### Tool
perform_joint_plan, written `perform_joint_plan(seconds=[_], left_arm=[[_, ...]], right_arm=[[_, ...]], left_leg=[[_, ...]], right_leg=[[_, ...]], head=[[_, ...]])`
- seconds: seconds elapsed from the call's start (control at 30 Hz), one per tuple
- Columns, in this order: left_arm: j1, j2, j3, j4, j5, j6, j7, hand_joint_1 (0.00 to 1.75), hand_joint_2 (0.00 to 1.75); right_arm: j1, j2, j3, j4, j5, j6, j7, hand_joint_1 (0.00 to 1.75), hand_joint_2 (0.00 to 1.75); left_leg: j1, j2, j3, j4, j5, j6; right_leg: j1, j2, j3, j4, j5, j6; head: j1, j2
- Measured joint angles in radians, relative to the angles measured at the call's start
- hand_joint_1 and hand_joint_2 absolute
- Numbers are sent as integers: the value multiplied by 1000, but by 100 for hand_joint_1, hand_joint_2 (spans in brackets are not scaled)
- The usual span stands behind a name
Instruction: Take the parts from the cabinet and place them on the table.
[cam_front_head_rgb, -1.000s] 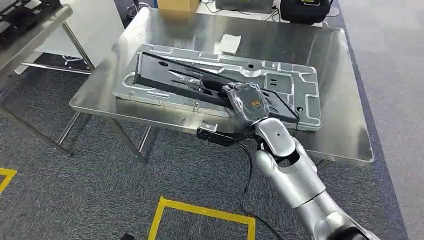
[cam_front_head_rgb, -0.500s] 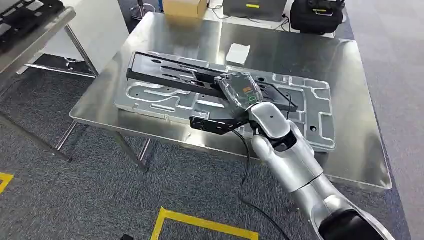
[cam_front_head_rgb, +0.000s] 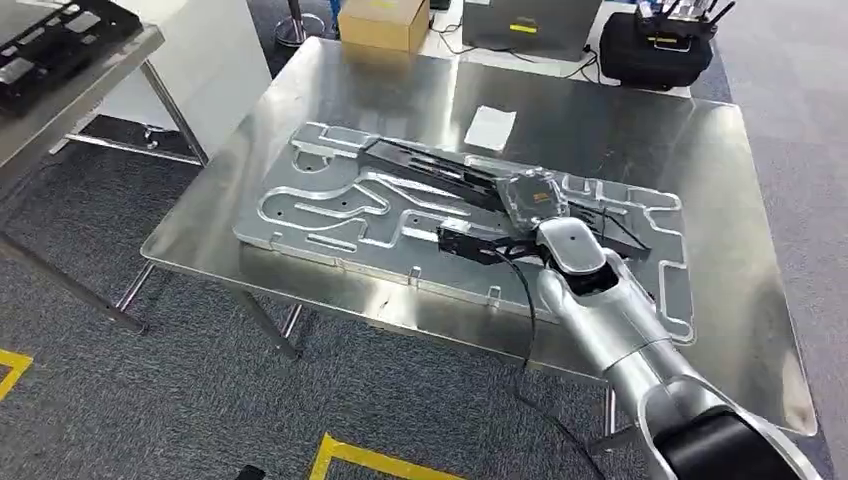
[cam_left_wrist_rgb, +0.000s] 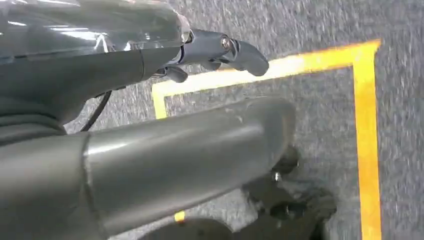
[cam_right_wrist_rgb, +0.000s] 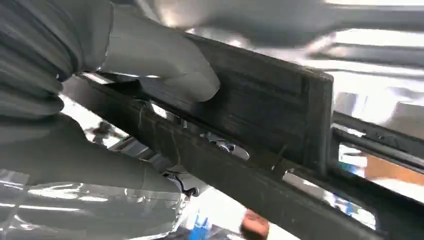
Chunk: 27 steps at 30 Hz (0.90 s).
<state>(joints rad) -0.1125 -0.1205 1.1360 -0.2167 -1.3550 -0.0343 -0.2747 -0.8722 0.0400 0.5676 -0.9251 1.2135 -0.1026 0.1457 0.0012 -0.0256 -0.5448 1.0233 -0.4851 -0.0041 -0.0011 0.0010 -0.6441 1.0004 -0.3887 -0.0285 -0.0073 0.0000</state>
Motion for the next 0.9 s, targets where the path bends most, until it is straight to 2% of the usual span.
perform_joint_plan(seconds=[0.03,0.07,0.13,0.17,0.2,0.23,0.27,0.3,0.33,0.37,0.4,0.43,0.47,0.5,0.53,0.57,0.63,0.67,0.7,0.73,0.8,0.83,0.87,0.9], left_arm=[[0,0,0,0,0,0,0,0,0],[-3,-2,0,0,0,0,0,0,0],[-6,-1,-1,0,0,0,0,0,0],[-7,-1,-1,0,0,0,0,0,0],[-6,-1,-1,0,0,0,0,0,0],[-5,-1,-1,0,0,0,0,0,0],[-5,0,-2,0,0,0,0,0,0],[-5,1,-2,0,0,0,0,0,0],[-5,1,-2,0,0,0,0,0,0],[-6,1,-2,0,0,0,0,0,0],[-8,1,-2,0,0,0,-1,0,0],[-4,1,-3,0,0,0,-1,0,0],[0,1,-3,0,1,0,-1,0,0],[0,1,-3,0,1,0,-2,0,0],[-2,1,-3,0,2,0,-2,0,0],[-3,1,-3,0,3,0,-4,0,0],[-3,1,-3,0,4,0,-4,0,0],[-3,1,-3,0,4,0,-4,0,0],[-3,1,-3,0,4,0,-4,0,0],[-2,1,-3,0,4,0,-4,0,0],[-4,1,-3,0,4,0,-4,0,0],[-4,1,-3,0,4,0,-4,0,0],[-4,0,-3,0,5,0,-5,0,0],[-4,0,-4,0,5,0,-5,0,175]], right_arm=[[-4,-2,-2,10,1,-3,1,175,175],[-7,-2,-2,18,2,-3,0,175,175],[-7,-2,-2,33,1,-3,0,175,175],[-7,-2,-2,41,2,-3,-1,175,175],[-6,-2,-2,45,2,-3,-1,175,175],[-4,-2,-2,50,2,-2,1,175,175],[-4,-3,-2,56,2,0,5,175,175],[-4,-3,-7,64,2,0,8,175,175],[-4,-3,-15,77,7,-1,9,175,175],[-4,-4,-24,93,11,-3,9,175,175],[-2,-5,-28,103,12,-3,10,175,175],[6,-8,-32,111,14,-6,10,175,175],[9,-11,-37,121,14,-13,8,175,175],[12,-12,-45,135,14,-24,4,175,175],[18,-16,-56,149,14,-35,1,175,175],[21,-20,-66,160,14,-45,-2,175,175],[31,-24,-75,180,13,-55,-7,175,175],[40,-26,-77,187,13,-58,-9,175,175],[45,-27,-81,191,13,-61,-10,175,175],[45,-27,-84,195,13,-63,-10,175,175],[39,-27,-87,198,13,-63,-11,175,175],[36,-27,-89,200,13,-63,-11,175,175],[34,-27,-90,201,13,-63,-12,175,175],[33,-27,-90,202,13,-63,-13,0,0]], left_leg=[[1,8,-4,26,-17,-4],[3,12,-28,79,-46,-8],[9,15,-114,229,-112,-20],[10,16,-153,285,-126,-25],[11,17,-168,291,-114,-28],[12,18,-160,251,-75,-31],[13,19,-136,179,-24,-31],[14,20,-98,82,39,-30],[15,19,-75,10,72,-29],[6,20,-74,-1,38,-24],[5,20,-69,3,45,-6],[5,18,-73,2,60,2],[4,18,-73,4,61,5],[9,19,-70,-4,66,14],[11,20,-67,-10,70,20],[11,20,-67,-11,71,27],[10,20,-68,-10,69,30],[9,20,-68,-10,69,30],[9,19,-68,-9,69,30],[9,19,-67,-8,68,30],[8,18,-64,-7,67,29],[7,17,-63,-7,66,28],[3,17,-64,-5,65,24],[2,16,-66,-5,65,17]], right_leg=[[-2,2,9,-4,-1,-3],[-3,3,13,-4,-5,-8],[-2,4,18,-4,-12,-10],[-2,5,18,-2,-15,-9],[-2,5,21,0,-19,-8],[-3,5,25,2,-24,-6],[-4,5,29,5,-29,-3],[-5,4,34,9,-35,2],[-5,3,35,13,-40,7],[-1,2,33,16,-40,11],[1,1,25,18,-41,16],[1,0,25,19,-43,21],[-1,0,27,17,-41,25],[3,1,27,18,-43,32],[-3,2,22,35,-61,37],[-3,1,-1,82,-94,43],[-6,1,-73,239,-169,52],[-7,1,-108,309,-192,54],[-7,1,-121,334,-190,54],[-6,1,-111,309,-164,52],[-5,1,-26,144,-75,43],[-3,0,22,55,-43,35],[2,1,40,15,-56,30],[5,0,36,14,-48,28]], head=[[-2,0],[-10,0],[-10,0],[-11,0],[-12,0],[-12,0],[-12,0],[-12,0],[-13,0],[-13,0],[-14,0],[-9,0],[-9,0],[-10,0],[-9,0],[-2,0],[0,0],[0,0],[2,0],[2,0],[2,0],[3,0],[3,0],[2,0]])
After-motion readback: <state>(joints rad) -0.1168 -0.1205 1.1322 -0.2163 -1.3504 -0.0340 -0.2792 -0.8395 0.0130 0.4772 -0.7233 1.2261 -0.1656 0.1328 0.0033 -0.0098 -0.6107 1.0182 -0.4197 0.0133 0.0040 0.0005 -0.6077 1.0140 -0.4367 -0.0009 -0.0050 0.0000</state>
